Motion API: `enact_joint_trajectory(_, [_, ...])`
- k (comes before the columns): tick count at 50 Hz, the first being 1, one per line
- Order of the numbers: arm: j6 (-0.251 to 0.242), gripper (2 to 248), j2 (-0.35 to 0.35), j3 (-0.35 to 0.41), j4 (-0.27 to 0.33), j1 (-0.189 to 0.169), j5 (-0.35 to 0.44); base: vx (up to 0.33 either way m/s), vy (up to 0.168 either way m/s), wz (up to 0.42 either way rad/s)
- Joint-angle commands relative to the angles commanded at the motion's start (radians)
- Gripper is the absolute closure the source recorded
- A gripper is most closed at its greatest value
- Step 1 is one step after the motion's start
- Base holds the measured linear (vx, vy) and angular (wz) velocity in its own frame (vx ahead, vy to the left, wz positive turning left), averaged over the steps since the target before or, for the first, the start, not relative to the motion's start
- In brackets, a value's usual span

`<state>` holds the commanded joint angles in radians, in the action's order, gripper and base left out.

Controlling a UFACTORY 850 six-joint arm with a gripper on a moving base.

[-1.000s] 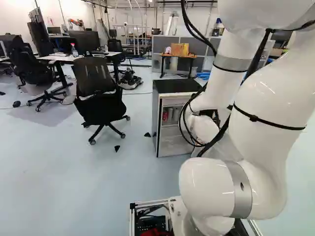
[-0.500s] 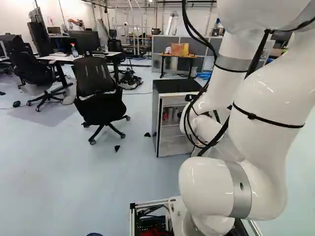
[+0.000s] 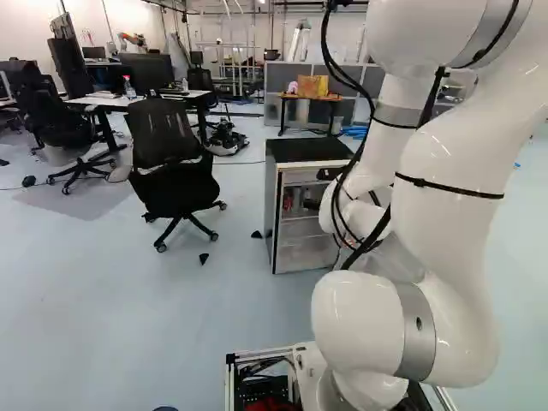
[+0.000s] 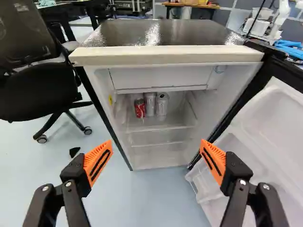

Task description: Grab a drink from the fridge

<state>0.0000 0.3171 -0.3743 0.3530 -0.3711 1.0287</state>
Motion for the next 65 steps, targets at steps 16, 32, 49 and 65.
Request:
enact_joint_trajectory(16, [0.000, 3, 0.112, -0.093, 0.095, -0.033, 0.000, 0.000, 0.000, 0.000])
enact_joint_trajectory(32, [0.000, 3, 0.220, -0.189, 0.137, -0.063, 0.000, 0.000, 0.000, 0.000])
enact_joint_trajectory(49, [0.000, 3, 0.332, -0.299, 0.237, -0.082, 0.000, 0.000, 0.000, 0.000])
enact_joint_trajectory(65, [0.000, 3, 0.438, -0.410, 0.286, -0.082, 0.000, 0.000, 0.000, 0.000])
